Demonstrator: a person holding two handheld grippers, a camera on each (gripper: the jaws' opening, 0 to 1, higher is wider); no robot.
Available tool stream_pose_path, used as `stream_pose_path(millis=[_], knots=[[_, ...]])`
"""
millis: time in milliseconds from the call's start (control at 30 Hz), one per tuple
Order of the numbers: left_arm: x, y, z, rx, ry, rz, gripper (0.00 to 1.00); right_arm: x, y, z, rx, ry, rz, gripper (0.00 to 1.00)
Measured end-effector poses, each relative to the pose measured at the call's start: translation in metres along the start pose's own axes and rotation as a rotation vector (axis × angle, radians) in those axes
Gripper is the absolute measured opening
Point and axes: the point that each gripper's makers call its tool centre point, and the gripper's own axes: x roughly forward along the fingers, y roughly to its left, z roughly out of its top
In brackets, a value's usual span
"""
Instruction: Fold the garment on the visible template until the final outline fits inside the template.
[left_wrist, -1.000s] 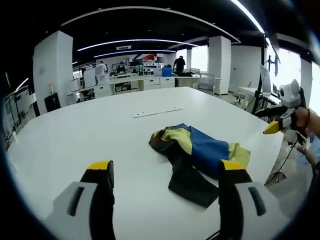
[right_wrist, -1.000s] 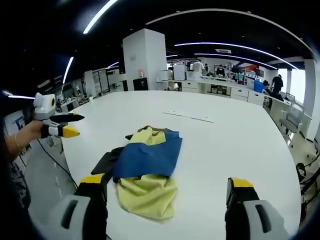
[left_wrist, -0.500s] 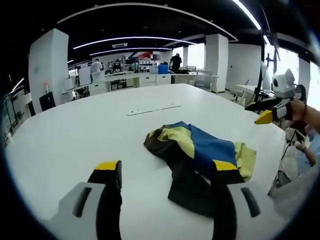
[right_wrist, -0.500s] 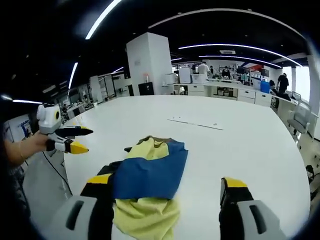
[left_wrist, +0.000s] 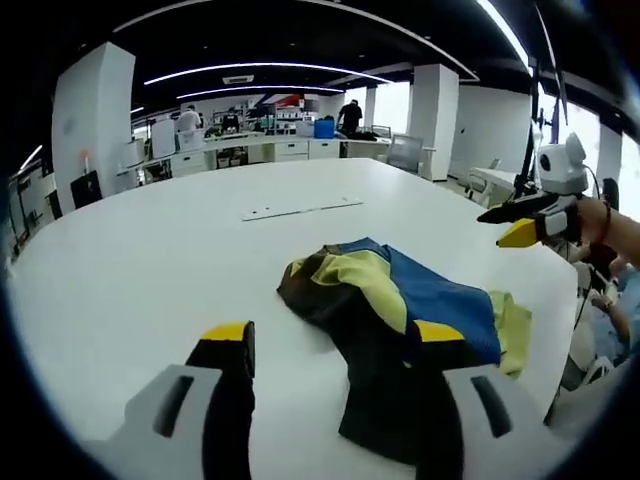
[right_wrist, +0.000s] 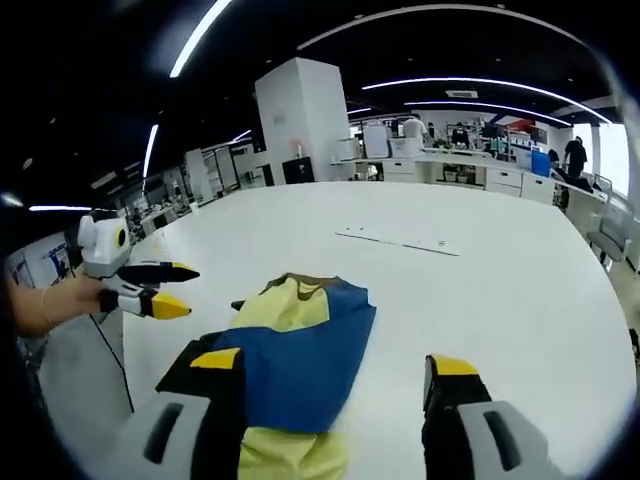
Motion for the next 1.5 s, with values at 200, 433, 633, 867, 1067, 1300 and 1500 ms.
stream_pose_path(millis=[200, 433, 633, 867, 1067, 1300, 1500], knots=[[0.019, 0.008, -0.008, 0.0, 0.033, -0.006, 0.54, 0.024, -0.014, 0.0, 0.017, 0.012, -0.016, 0.65], [0.039, 0.013, -0.017, -0.038, 0.039, -0.022, 0.48, 0.053, -0.017, -0.002, 0.009, 0.034, 0.02, 0.61], [0.054, 0.009, -0.025, -0.06, 0.052, -0.045, 0.43, 0.075, -0.026, -0.003, 0.008, 0.045, 0.022, 0.53], [0.068, 0.003, -0.028, -0.076, 0.053, -0.078, 0.34, 0.098, -0.031, -0.006, -0.001, 0.056, 0.021, 0.41], [0.073, 0.001, -0.031, -0.112, 0.049, -0.09, 0.24, 0.116, -0.031, -0.01, -0.01, 0.068, 0.029, 0.32], [0.076, -0.001, -0.035, -0.153, 0.051, -0.106, 0.14, 0.129, -0.031, -0.011, -0.01, 0.072, 0.018, 0.25], [0.077, 0.004, -0.039, -0.24, 0.059, -0.067, 0.05, 0.135, -0.035, -0.015, 0.01, 0.084, -0.003, 0.14]])
